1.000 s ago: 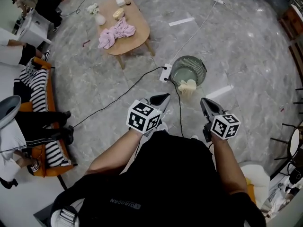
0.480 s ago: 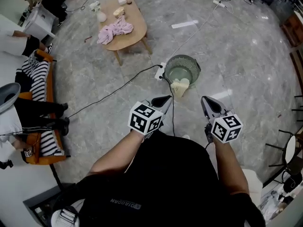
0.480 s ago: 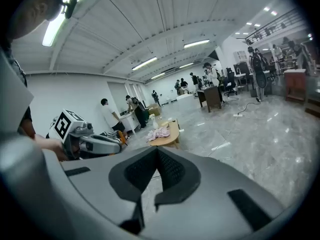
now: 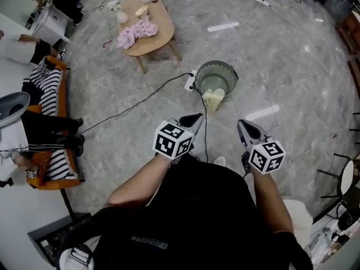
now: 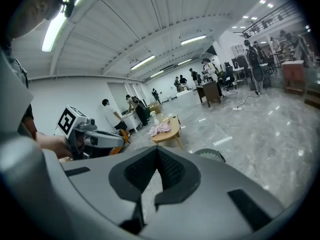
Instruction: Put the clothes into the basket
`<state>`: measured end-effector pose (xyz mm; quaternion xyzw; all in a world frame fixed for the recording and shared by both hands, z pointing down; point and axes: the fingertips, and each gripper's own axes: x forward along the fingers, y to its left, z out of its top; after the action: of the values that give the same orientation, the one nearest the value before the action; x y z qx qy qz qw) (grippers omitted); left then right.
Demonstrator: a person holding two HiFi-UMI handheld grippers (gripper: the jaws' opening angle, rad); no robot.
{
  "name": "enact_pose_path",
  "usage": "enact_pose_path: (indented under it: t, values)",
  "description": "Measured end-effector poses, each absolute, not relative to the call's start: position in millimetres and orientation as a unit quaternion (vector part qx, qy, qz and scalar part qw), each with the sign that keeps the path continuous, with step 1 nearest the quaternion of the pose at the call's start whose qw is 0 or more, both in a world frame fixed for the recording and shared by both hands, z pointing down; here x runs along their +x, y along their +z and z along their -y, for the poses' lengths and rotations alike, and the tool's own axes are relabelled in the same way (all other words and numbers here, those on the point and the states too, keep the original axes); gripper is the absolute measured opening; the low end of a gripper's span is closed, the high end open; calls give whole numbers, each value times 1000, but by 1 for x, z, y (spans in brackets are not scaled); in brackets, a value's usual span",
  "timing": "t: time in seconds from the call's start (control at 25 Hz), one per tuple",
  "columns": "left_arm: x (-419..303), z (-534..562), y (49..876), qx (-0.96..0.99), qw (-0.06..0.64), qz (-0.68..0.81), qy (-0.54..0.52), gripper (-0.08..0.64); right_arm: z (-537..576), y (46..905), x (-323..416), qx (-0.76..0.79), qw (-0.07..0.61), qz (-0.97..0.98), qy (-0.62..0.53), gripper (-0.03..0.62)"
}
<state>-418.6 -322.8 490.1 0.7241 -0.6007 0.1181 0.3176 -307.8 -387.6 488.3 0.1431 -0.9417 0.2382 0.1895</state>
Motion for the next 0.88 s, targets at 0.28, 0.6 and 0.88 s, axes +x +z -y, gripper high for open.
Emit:
enact_pose_path:
  t: [0.28, 0.6, 0.88]
  values:
    - [-412, 324, 491, 725, 315, 598, 134, 0, 385, 494, -302, 141, 186, 941, 244, 14]
    - [-414, 325, 484, 729, 307, 595, 142, 0, 384, 491, -306, 139, 177, 943, 247, 14]
    - [-416, 323, 484, 732, 307, 591, 145, 0, 382, 493, -307, 142, 179, 941, 249, 14]
